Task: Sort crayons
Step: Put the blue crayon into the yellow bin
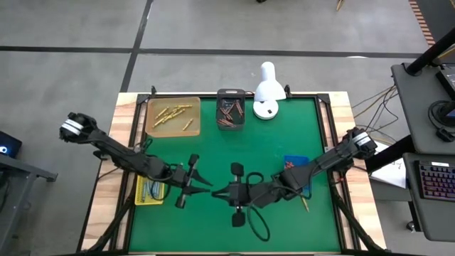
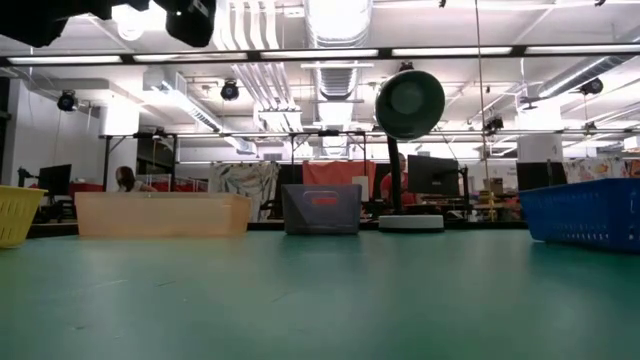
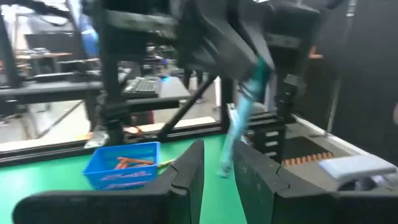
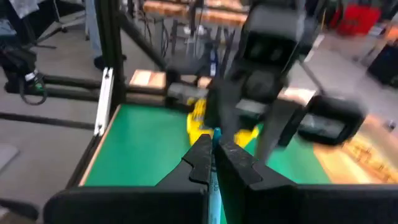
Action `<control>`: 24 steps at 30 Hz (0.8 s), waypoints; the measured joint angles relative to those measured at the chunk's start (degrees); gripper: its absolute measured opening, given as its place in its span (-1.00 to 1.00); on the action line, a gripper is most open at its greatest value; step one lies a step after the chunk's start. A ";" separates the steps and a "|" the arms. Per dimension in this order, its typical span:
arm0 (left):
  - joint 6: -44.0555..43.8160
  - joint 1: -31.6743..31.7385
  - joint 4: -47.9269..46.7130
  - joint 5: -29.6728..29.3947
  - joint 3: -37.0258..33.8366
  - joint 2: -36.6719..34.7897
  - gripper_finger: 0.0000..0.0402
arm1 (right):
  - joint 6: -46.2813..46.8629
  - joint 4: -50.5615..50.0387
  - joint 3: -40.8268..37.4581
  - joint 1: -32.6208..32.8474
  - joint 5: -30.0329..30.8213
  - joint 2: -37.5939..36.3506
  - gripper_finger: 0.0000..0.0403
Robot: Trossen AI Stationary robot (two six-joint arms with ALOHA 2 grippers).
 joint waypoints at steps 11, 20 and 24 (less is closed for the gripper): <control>0.83 0.00 0.64 3.05 5.94 8.65 -0.58 | -2.79 4.74 0.00 -3.53 -7.01 0.00 -0.96; 1.05 -0.04 -0.21 3.29 7.63 10.81 -0.33 | -4.02 4.74 0.00 -3.61 -7.30 0.00 -0.96; 1.62 -0.04 -1.28 3.29 7.55 10.05 -0.42 | -5.61 4.72 0.00 -3.50 -7.38 0.00 -0.96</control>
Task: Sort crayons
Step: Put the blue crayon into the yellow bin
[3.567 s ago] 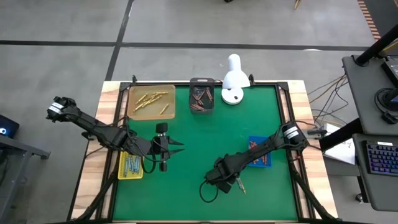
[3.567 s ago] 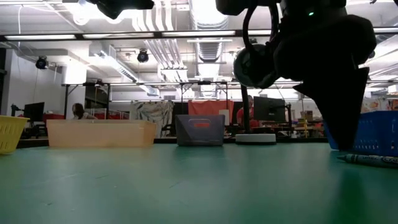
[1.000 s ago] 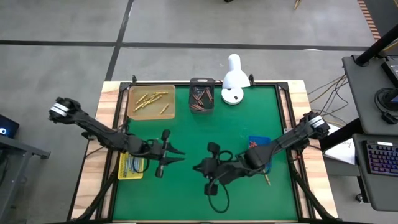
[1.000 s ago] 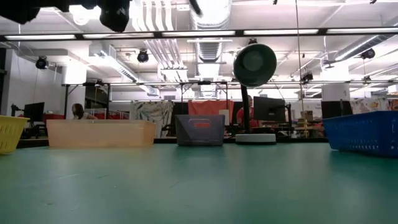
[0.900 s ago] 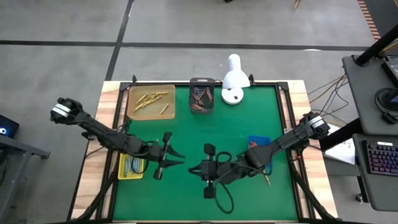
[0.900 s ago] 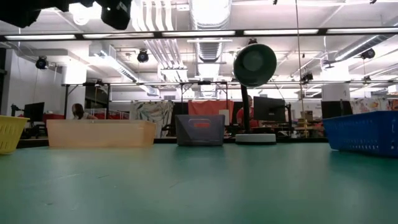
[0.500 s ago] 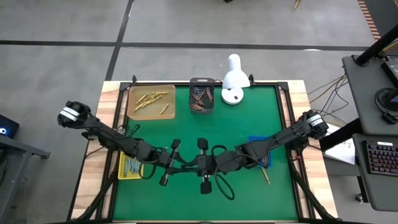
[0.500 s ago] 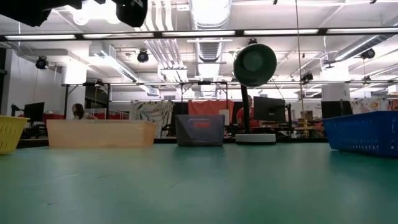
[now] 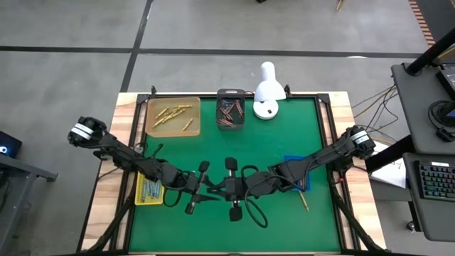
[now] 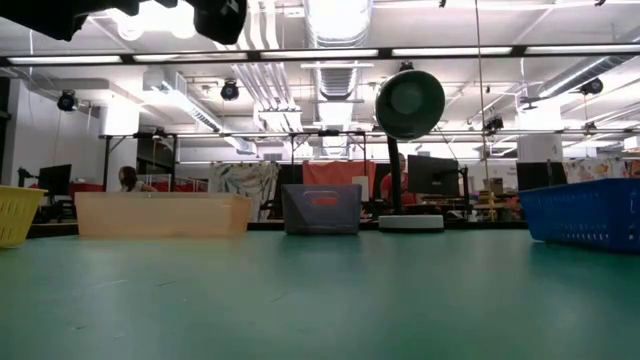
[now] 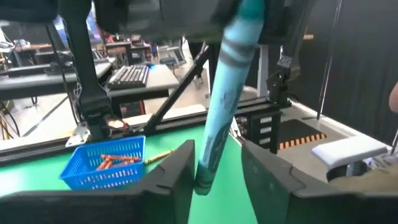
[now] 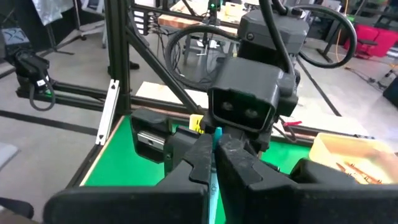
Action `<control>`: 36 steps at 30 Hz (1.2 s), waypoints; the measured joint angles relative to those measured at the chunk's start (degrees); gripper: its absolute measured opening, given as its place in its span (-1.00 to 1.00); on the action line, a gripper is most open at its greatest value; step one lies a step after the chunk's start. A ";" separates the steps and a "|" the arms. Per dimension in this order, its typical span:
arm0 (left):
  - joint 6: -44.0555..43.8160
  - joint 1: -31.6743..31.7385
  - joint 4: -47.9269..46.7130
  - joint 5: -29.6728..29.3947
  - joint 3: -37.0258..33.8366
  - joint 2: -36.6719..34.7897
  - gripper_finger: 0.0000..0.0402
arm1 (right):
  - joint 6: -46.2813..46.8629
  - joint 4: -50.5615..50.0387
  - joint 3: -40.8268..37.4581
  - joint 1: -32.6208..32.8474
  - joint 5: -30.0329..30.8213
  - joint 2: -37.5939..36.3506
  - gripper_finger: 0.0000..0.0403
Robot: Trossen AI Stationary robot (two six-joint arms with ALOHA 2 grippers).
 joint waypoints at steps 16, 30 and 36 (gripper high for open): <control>-3.28 -0.07 -3.56 -0.24 0.22 -1.09 -0.94 | 0.01 -1.01 0.02 0.91 0.10 -0.07 -0.62; -23.33 0.00 -30.32 -2.23 0.22 -14.21 -0.97 | 3.31 -10.38 0.02 0.78 2.12 -4.32 -0.39; -44.95 0.00 -61.41 -9.41 4.15 -20.63 -0.97 | 3.69 -12.44 0.07 0.78 2.57 -5.11 -0.41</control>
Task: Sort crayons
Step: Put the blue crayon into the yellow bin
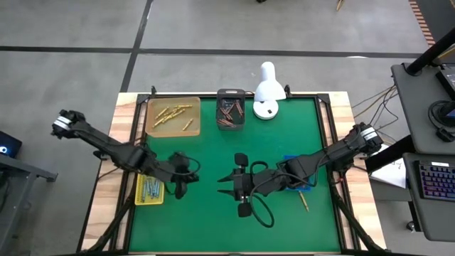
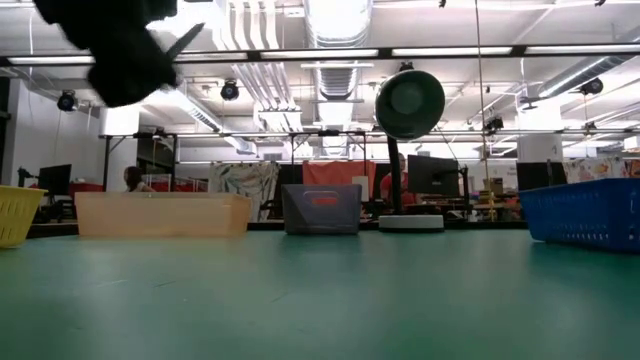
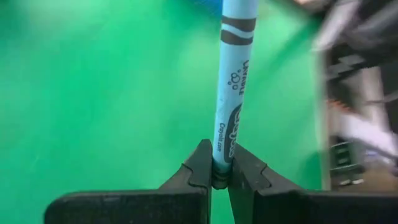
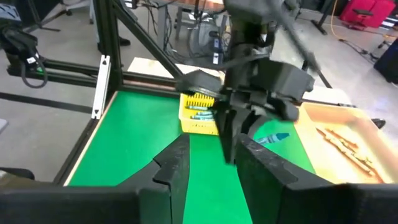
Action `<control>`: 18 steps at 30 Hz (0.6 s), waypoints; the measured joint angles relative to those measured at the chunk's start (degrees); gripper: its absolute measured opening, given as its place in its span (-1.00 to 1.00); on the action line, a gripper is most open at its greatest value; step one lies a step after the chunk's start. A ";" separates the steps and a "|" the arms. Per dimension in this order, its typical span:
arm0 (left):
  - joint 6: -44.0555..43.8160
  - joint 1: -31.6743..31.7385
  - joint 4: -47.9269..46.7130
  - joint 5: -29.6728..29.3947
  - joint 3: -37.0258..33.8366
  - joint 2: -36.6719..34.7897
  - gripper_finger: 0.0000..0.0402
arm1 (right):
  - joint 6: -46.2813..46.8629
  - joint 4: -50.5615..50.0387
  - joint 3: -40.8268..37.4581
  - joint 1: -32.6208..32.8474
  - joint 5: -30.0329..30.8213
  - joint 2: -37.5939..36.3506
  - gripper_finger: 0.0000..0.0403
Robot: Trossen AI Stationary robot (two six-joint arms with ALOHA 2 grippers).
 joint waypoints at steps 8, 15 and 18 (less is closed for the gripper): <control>-25.85 -3.45 -45.68 4.60 10.74 1.93 -0.97 | 0.28 -2.22 0.00 -0.02 1.00 0.10 -0.41; -38.17 -7.20 -61.66 18.90 13.47 7.08 -0.97 | 1.39 -4.68 -0.05 -0.02 1.03 0.15 -0.38; -40.20 -8.02 -63.27 25.17 13.30 9.89 -0.97 | 1.49 -5.17 -0.11 -0.02 1.03 0.17 -0.39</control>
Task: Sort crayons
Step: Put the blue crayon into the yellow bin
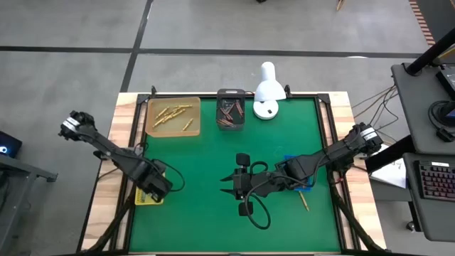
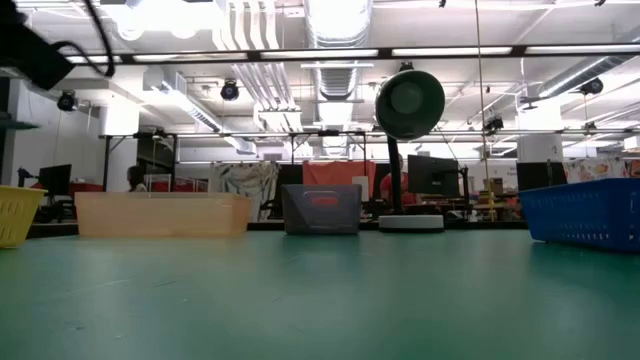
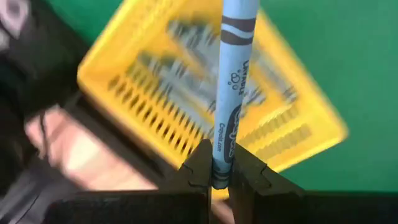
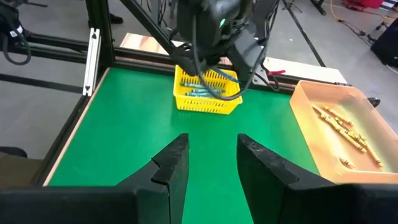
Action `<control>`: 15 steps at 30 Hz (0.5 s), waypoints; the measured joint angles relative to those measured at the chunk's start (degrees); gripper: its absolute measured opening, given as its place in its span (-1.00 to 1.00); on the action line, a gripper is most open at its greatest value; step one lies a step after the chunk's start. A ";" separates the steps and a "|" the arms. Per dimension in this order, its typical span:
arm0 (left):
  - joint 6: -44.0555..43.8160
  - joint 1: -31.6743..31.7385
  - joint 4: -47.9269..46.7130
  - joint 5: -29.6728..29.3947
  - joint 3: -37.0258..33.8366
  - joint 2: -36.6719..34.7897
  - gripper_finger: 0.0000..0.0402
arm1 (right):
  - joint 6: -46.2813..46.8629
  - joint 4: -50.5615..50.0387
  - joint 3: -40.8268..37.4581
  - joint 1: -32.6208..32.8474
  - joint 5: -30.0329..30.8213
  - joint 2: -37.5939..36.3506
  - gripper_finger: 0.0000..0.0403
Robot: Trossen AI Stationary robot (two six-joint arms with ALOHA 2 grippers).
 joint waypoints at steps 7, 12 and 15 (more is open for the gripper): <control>2.75 -0.57 -2.02 3.50 -0.05 6.30 -0.94 | -0.01 -0.53 -0.04 0.00 0.00 0.02 -0.37; 5.15 -0.57 -2.35 3.54 -0.05 8.85 -0.82 | 0.00 -0.55 -0.04 0.00 0.00 0.04 -0.37; 6.11 -0.58 -2.87 3.54 -0.05 9.68 -0.74 | 0.00 -0.56 -0.04 0.00 0.00 0.04 -0.36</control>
